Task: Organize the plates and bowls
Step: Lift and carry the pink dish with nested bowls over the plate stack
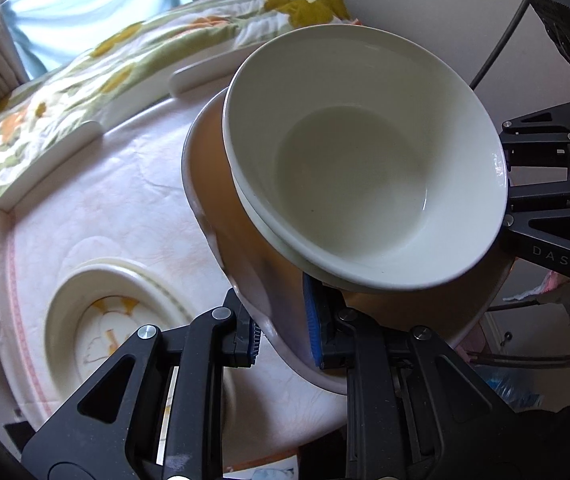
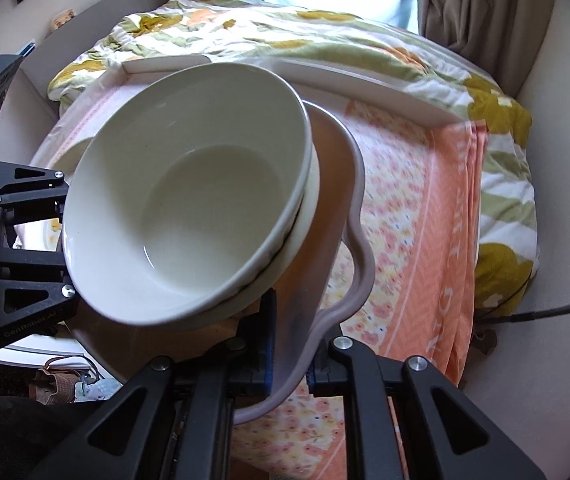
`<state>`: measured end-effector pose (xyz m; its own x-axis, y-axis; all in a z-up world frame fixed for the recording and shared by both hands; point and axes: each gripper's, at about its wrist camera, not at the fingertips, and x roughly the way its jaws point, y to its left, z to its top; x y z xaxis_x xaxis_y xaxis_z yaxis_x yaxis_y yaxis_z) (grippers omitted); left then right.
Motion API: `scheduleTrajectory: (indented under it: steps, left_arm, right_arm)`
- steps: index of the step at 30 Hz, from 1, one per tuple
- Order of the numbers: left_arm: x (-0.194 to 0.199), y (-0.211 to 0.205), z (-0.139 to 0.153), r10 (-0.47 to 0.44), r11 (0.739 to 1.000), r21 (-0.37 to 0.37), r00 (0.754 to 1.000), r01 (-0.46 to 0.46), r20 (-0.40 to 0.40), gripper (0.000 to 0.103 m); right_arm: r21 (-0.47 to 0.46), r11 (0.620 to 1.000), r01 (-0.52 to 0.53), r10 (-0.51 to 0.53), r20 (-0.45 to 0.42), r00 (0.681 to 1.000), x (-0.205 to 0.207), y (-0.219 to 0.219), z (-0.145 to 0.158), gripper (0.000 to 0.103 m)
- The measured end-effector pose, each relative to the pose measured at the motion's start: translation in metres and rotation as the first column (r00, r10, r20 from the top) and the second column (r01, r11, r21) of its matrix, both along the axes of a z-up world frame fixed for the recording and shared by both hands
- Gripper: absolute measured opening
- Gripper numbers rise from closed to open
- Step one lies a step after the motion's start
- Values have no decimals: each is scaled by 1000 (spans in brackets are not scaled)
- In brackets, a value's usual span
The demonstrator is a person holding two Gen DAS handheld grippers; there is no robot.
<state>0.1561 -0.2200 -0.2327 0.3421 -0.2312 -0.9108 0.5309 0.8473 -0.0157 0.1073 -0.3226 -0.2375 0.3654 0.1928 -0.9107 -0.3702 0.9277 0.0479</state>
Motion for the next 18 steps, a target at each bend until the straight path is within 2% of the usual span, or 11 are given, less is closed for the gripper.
scheduleTrajectory:
  steps: [9,18]
  left_arm:
    - [-12,73,24,21,1000,-2,999,-21,43,16]
    - [-21,154,11,2,1000,20,1000,-2,11,16]
  right_arm:
    - [9,1000,-11,10,35,999,-4,65,27,11]
    - [42,999,27,-27,3,1000,-12,144,17,11]
